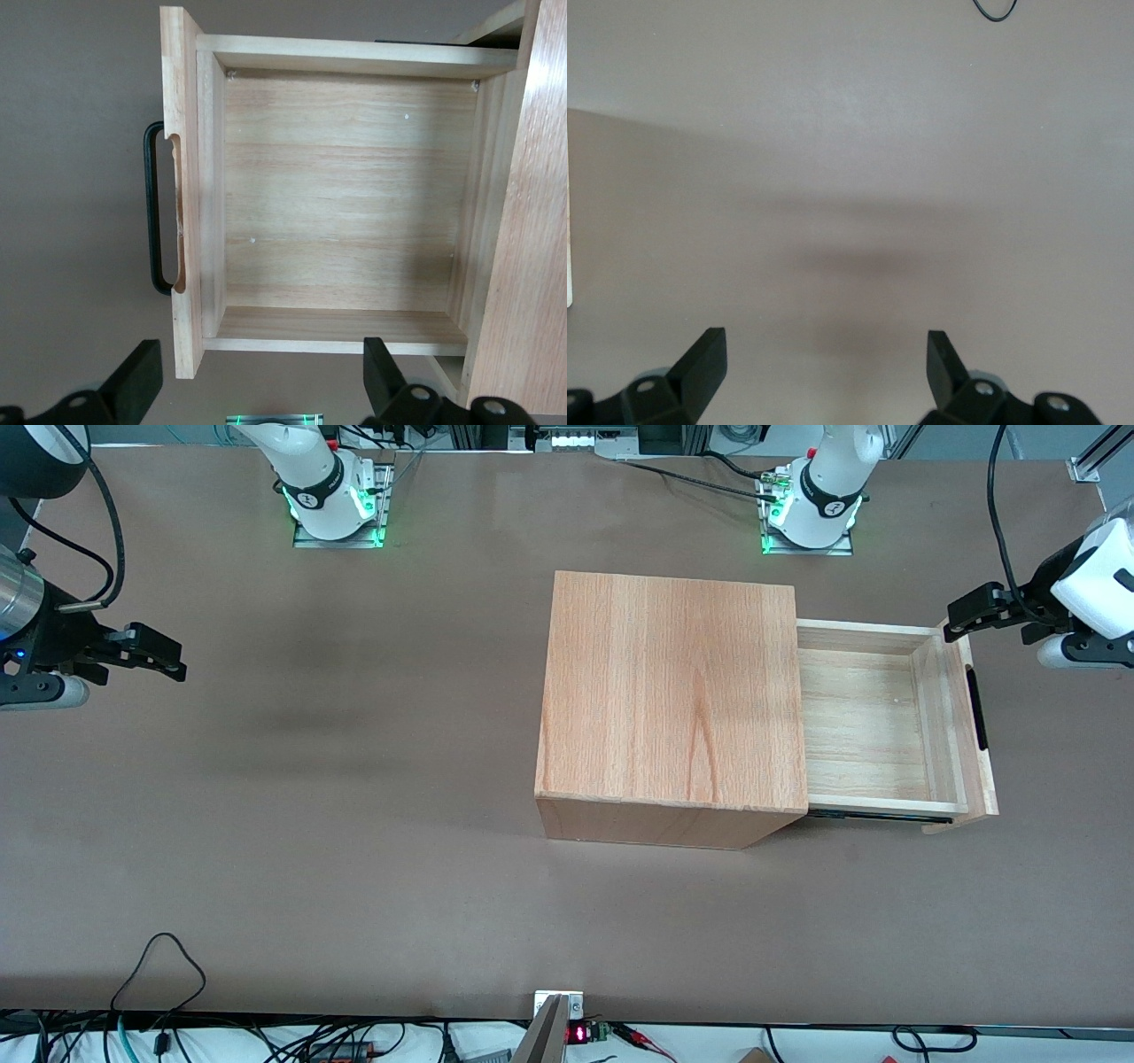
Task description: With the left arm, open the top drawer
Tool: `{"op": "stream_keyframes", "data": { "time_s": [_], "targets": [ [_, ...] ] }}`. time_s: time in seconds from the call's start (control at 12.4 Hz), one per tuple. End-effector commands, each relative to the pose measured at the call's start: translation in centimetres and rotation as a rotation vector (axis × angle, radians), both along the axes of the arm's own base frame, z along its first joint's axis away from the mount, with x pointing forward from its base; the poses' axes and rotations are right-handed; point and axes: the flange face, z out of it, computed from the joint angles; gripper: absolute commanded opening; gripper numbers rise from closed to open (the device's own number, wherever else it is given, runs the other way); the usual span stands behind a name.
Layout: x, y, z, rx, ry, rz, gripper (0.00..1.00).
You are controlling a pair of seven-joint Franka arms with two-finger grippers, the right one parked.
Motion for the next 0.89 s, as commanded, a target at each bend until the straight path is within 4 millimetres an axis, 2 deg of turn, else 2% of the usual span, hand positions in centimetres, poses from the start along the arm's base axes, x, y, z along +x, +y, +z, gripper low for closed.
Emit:
{"op": "stream_keyframes", "data": {
  "time_s": [0.0, 0.4, 0.81],
  "targets": [
    [-1.3, 1.1, 1.0, 0.063, -0.031, -0.011, 1.0],
    [-1.5, 0.1, 1.1, 0.023, -0.009, -0.006, 1.0],
    [-1.2, 0.1, 1.8, 0.027, -0.027, -0.019, 1.0]
  ]
}}
